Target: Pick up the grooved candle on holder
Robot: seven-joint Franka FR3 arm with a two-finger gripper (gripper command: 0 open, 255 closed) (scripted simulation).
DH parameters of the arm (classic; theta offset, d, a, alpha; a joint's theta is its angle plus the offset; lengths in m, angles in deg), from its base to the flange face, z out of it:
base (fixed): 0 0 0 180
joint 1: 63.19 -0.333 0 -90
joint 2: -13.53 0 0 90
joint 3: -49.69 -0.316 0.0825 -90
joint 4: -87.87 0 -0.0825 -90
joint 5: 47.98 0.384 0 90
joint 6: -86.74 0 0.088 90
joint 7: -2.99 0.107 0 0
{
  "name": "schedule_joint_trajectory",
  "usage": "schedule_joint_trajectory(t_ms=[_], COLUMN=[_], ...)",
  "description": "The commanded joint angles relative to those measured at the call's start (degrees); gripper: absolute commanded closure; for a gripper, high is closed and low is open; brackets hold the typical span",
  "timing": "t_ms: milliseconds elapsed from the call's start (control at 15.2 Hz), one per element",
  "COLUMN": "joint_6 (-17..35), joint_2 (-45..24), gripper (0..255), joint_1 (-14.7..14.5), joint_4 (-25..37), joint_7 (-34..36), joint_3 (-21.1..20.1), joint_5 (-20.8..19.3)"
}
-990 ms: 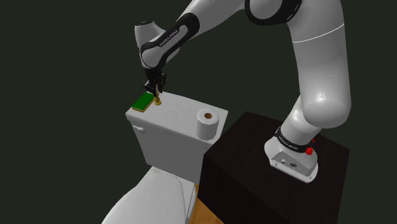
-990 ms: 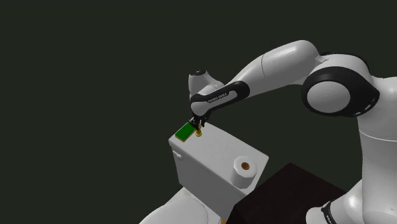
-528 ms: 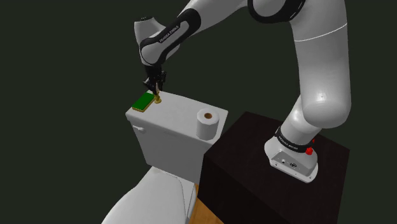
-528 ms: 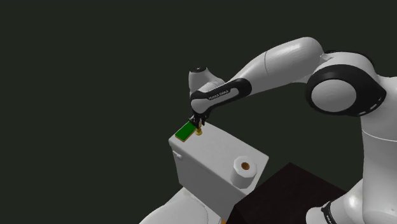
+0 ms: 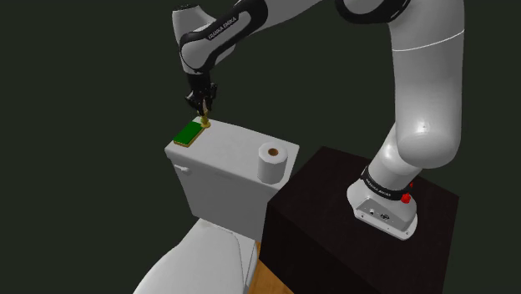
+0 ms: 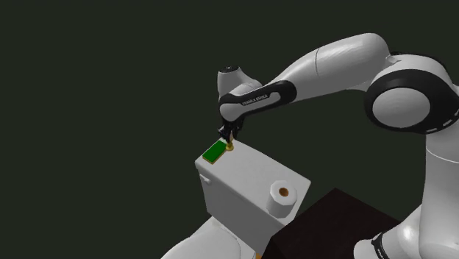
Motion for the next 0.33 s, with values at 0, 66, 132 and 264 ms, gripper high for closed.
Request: schedule_joint_trajectory(t_ms=[0, 66, 132, 264], joint_6=[-1.1, -1.7, -2.3, -2.4], joint_2=[0.9, 1.3, 1.6, 1.7], gripper=[255, 255, 255, 255], joint_1=[0.0, 0.0, 0.1, 0.1], joint_4=[0.3, 0.5, 0.7, 0.7], joint_7=[-0.1, -0.1, -0.2, -0.2], joint_3=[-0.1, -0.2, -0.2, -0.2], joint_5=[0.2, 0.2, 0.3, 0.3])
